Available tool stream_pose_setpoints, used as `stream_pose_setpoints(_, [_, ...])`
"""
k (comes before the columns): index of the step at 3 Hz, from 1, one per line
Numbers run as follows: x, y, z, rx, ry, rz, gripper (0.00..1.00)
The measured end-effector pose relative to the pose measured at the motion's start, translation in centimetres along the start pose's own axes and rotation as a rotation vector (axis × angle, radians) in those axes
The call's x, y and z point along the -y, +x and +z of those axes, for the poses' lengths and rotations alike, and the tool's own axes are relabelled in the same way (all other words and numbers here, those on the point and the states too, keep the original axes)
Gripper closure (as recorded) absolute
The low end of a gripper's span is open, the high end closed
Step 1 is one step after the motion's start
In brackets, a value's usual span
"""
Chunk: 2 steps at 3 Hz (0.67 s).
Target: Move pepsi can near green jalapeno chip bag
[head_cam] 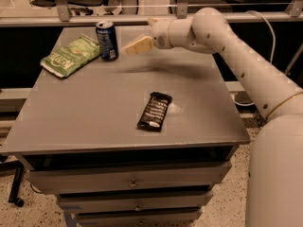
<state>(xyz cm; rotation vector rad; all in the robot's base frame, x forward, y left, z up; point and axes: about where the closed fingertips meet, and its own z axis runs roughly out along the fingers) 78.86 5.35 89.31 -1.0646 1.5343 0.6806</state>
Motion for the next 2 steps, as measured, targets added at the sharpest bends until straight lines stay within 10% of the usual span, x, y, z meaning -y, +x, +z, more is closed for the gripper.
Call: stream_pose_setpoints(2, [5.7, -1.0, -10.8, 0.055, 0.079, -0.017, 0.0])
